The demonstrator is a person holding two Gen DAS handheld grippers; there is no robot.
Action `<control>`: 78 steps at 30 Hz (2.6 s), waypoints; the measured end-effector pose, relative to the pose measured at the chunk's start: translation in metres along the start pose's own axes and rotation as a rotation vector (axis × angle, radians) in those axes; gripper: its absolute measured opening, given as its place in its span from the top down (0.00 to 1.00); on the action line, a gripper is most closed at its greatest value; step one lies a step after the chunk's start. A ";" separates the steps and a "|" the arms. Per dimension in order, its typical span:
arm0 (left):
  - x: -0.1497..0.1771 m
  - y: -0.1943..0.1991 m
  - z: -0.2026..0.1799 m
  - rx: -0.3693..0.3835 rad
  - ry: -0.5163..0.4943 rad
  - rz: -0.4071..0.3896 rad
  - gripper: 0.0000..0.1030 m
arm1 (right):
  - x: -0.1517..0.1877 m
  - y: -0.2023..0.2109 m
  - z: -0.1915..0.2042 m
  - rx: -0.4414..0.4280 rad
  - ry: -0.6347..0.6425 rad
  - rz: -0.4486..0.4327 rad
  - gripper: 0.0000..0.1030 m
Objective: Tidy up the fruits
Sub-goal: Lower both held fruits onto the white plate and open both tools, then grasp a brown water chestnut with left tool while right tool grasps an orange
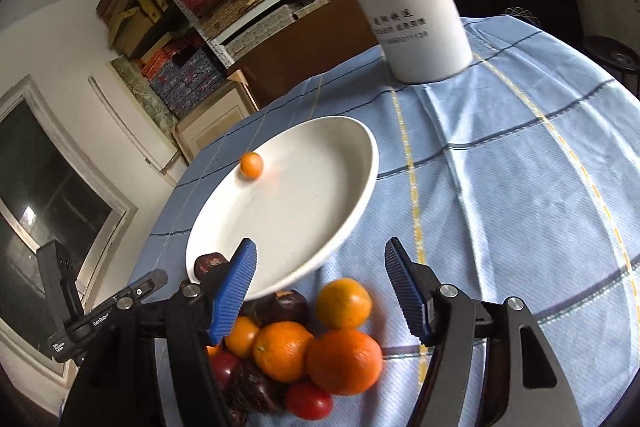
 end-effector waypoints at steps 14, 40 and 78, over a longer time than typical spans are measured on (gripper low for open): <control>0.024 -0.021 0.014 -0.094 -0.040 0.094 0.32 | 0.031 0.031 -0.011 0.020 -0.003 -0.016 0.25; 0.015 -0.038 0.033 -0.180 -0.110 0.109 0.45 | 0.040 0.030 -0.010 0.013 0.002 0.019 0.25; 0.046 0.028 -0.008 -0.019 -0.111 0.004 0.61 | 0.062 0.004 -0.004 -0.018 0.017 0.149 0.58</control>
Point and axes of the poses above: each gripper's, at about its wrist camera, not at the fingertips, and y roughly against the way its jaws point, z to its left, x to its underside, the point moved 9 cm from there along -y, roughly the way its jaws point, and after that the axes turned 1 degree about -z, right-handed, at the moved point
